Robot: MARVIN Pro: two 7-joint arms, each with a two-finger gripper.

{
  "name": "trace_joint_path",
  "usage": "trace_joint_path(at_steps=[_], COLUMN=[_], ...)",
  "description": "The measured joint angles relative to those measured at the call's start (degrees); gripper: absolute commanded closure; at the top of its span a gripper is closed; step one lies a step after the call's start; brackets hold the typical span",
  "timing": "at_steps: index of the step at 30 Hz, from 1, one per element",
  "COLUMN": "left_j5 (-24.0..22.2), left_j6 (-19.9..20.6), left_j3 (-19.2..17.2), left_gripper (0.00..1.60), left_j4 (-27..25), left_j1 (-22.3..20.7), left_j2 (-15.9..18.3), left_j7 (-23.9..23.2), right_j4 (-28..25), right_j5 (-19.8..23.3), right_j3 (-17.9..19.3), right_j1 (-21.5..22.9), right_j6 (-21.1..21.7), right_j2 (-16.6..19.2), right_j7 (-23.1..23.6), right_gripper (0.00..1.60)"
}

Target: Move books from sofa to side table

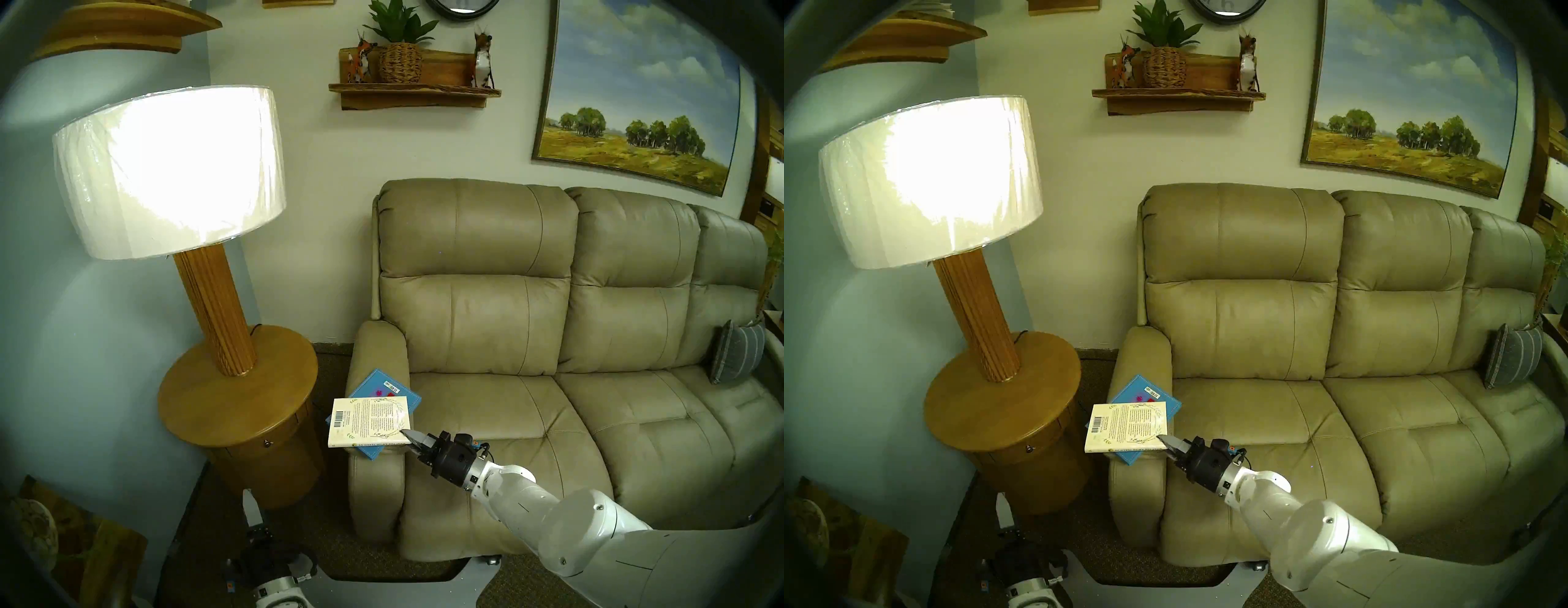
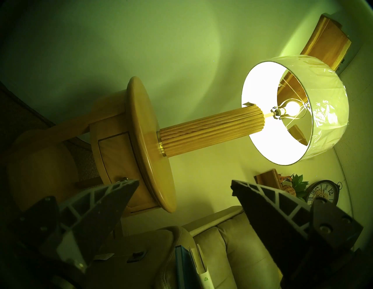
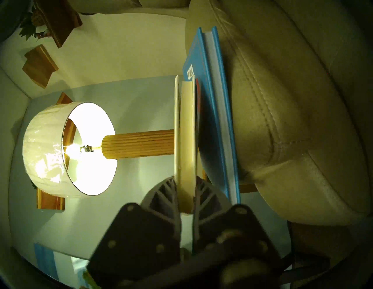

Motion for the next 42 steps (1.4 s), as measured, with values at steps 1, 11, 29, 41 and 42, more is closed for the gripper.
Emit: trace_joint_path(at_steps=[1,11,29,41,42], left_j5=[-0.11,-1.79,-5.69,-9.54,-9.87], left_j6=[0.17,3.07,6.26,4.96,4.64], left_j3=[0.08,2.80,8.89,10.58,10.49], left_gripper=[0.00,0.00,0.00,0.99,0.98], left_j4=[0.23,3.83,7.03,9.01,9.03], left_j1=[-0.14,-3.71,-10.85,-13.95,-14.07], left_j2=[-0.02,-0.57,-1.20,-1.87,-1.98], left_j7=[-0.05,-0.42,-0.55,-0.47,-0.58], right_j4=[0.00,-0.03,-0.09,-0.82,-0.96], right_j5=[0.00,-0.11,-1.49,-0.98,-0.84], right_j3=[-0.12,-2.11,-7.74,-10.10,-10.28], right_j1=[-0.02,0.07,0.24,0.14,0.12], right_j6=[0.03,0.73,1.81,2.59,2.69], right_j2=[-0.05,-1.64,-5.99,-7.32,-7.40], right_j7=[-0.03,-0.74,-1.85,-2.57,-2.67], right_gripper=[1.60,1.60,1.60,1.60,1.60])
